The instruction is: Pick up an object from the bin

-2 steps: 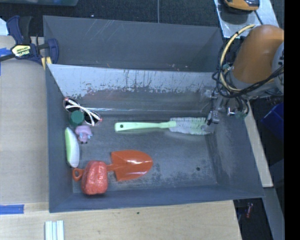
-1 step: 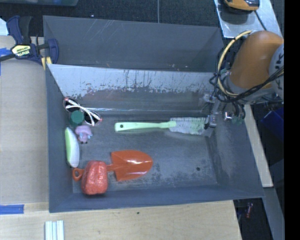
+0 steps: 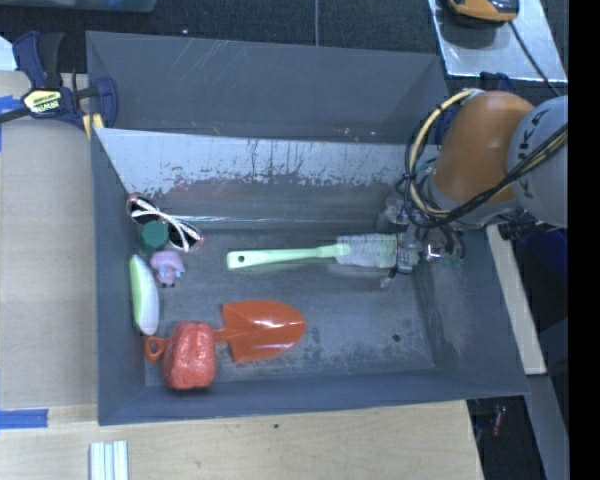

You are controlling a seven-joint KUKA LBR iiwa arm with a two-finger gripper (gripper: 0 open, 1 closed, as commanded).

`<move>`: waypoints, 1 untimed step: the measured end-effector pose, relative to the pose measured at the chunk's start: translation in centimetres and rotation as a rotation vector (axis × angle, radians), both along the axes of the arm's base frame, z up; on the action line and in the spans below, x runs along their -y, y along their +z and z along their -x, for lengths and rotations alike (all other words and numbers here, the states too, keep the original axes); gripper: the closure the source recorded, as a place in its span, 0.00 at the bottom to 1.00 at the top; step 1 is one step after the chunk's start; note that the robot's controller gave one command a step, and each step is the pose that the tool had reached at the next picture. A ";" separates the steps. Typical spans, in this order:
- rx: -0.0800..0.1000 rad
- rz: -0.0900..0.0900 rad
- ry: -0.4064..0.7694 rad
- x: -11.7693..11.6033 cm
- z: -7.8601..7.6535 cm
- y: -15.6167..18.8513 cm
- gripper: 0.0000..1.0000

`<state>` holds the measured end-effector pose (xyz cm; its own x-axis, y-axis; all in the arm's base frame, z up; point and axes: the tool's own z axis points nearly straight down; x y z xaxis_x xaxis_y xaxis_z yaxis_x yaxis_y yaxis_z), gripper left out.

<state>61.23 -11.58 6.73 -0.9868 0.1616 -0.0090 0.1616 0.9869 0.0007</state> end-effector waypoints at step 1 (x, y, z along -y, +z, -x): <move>0.009 0.003 0.076 -0.8 0.1 0.3 1.00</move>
Offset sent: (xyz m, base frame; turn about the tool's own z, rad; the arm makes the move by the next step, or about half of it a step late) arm 0.0000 0.0000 0.0000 0.0000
